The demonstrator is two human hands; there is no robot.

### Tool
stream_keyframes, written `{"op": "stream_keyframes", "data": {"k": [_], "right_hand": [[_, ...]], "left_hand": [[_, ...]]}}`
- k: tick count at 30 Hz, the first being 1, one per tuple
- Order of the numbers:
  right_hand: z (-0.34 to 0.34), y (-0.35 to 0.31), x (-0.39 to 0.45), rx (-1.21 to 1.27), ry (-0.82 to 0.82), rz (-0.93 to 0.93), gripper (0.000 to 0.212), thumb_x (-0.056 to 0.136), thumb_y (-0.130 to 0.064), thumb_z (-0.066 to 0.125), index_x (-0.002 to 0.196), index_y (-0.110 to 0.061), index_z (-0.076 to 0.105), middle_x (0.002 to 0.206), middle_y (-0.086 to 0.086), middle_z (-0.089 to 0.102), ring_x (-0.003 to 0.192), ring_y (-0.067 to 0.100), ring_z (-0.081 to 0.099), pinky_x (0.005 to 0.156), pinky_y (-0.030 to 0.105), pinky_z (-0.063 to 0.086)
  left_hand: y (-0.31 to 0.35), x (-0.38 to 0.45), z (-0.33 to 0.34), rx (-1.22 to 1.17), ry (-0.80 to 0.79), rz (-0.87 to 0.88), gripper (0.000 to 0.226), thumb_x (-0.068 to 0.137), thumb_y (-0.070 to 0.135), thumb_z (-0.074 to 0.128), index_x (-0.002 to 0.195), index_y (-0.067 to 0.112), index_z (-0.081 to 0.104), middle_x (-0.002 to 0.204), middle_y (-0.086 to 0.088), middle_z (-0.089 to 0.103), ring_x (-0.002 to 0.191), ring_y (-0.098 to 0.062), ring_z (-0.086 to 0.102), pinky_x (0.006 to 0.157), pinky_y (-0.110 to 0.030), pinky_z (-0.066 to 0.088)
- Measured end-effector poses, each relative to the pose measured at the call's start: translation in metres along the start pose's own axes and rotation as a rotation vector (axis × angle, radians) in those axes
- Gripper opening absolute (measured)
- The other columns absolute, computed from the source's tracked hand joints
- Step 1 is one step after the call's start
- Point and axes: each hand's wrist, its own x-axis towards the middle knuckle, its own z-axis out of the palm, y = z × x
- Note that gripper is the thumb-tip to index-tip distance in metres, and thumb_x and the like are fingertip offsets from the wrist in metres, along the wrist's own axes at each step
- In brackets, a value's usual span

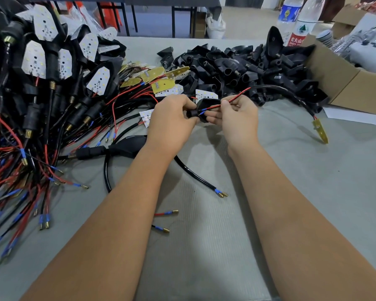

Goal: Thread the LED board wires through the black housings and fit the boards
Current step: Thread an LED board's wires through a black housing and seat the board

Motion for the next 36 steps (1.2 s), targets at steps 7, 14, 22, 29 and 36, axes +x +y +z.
{"op": "stream_keyframes", "data": {"k": [7, 14, 22, 29, 36], "right_hand": [[0.001, -0.005, -0.004, 0.186, -0.136, 0.077, 0.016, 0.101, 0.001, 0.043, 0.087, -0.004, 0.049, 0.077, 0.016, 0.065, 0.063, 0.018, 0.07, 0.063, 0.024, 0.059], [0.001, -0.003, -0.007, 0.021, -0.198, 0.072, 0.016, 0.096, 0.001, 0.052, 0.083, -0.004, 0.058, 0.073, 0.012, 0.064, 0.055, 0.013, 0.062, 0.054, 0.022, 0.052], [-0.001, -0.008, -0.009, 0.094, -0.246, 0.091, 0.013, 0.091, -0.004, 0.062, 0.081, -0.012, 0.065, 0.071, 0.002, 0.063, 0.053, 0.011, 0.056, 0.052, 0.02, 0.046], [-0.003, -0.009, -0.007, 0.212, -0.314, 0.155, 0.012, 0.092, -0.009, 0.06, 0.082, -0.014, 0.065, 0.07, -0.001, 0.066, 0.058, 0.011, 0.058, 0.055, 0.02, 0.048], [-0.004, -0.008, -0.004, 0.144, -0.366, 0.156, 0.007, 0.092, -0.011, 0.061, 0.088, -0.015, 0.065, 0.079, 0.002, 0.066, 0.061, 0.011, 0.059, 0.06, 0.021, 0.048]], "left_hand": [[-0.002, 0.001, 0.0, -0.115, 0.035, -0.054, 0.021, 0.076, 0.012, 0.079, 0.091, 0.022, 0.067, 0.072, 0.015, 0.059, 0.068, -0.008, 0.061, 0.062, -0.013, 0.045], [0.003, -0.001, -0.003, -0.379, 0.047, -0.054, 0.031, 0.078, 0.003, 0.076, 0.097, 0.024, 0.065, 0.087, 0.017, 0.065, 0.076, 0.007, 0.062, 0.069, -0.009, 0.047], [0.005, 0.003, -0.001, -0.874, 0.014, -0.289, 0.066, 0.078, -0.001, 0.078, 0.135, 0.008, 0.048, 0.113, -0.008, 0.07, 0.103, -0.018, 0.069, 0.09, -0.031, 0.056], [0.008, 0.001, 0.001, -1.096, -0.189, -0.302, 0.012, 0.096, 0.007, 0.059, 0.091, 0.01, 0.069, 0.074, 0.003, 0.072, 0.069, -0.006, 0.067, 0.073, -0.018, 0.055], [0.01, 0.001, 0.004, -1.028, -0.294, -0.295, 0.025, 0.105, 0.029, 0.04, 0.119, 0.029, 0.061, 0.099, 0.003, 0.074, 0.087, -0.011, 0.067, 0.083, -0.026, 0.056]]}}
